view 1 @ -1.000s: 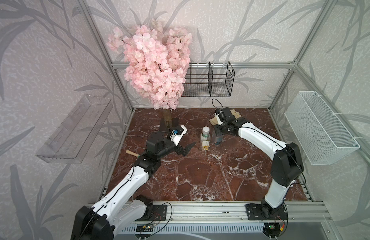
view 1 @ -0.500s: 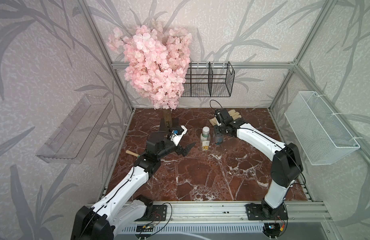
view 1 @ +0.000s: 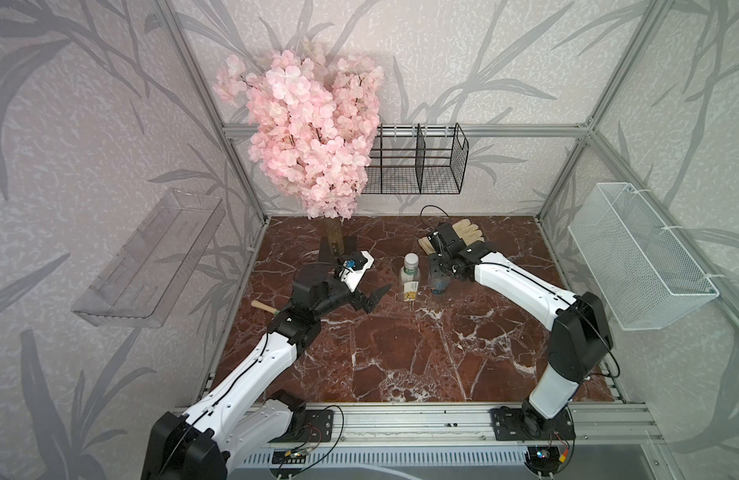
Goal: Screw on the bottle caps
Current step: Move the plastic bottle to the center of the board.
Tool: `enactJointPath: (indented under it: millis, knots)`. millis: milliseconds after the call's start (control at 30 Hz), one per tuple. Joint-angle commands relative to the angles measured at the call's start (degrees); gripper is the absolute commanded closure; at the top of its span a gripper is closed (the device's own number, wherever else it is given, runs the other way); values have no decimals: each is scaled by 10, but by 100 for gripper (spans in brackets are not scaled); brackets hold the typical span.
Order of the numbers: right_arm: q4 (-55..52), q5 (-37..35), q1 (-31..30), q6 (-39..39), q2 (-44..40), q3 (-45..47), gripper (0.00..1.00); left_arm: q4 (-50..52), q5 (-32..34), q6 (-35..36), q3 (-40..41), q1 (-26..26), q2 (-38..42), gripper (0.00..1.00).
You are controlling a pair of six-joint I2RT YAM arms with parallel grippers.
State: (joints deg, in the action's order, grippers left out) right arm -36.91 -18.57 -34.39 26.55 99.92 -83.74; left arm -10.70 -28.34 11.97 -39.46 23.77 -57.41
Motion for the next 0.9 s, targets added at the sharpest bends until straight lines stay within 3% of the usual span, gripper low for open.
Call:
enactJointPath:
  millis: [0, 133, 267, 467, 633, 867]
  knots:
    - [-7, -18, -5, 25, -19, 13, 87, 3, 1, 5, 3, -3, 9, 0]
    - [-9, -22, -8, 30, -35, 20, 87, 2, 1, 4, 4, -3, 8, 0]
    - [-6, -22, -9, 33, -40, 29, 80, 2, 2, 4, 3, -3, 6, 0]
    - [-4, -16, -9, 34, -37, 39, 58, 4, 5, 5, 4, -4, 8, 0]
    - [-5, -15, -9, 34, -36, 37, 51, 2, 7, 6, 5, -3, 8, 0]
    - [-3, -15, -9, 30, -46, 36, 33, 2, 25, 4, 8, -4, 7, 0]
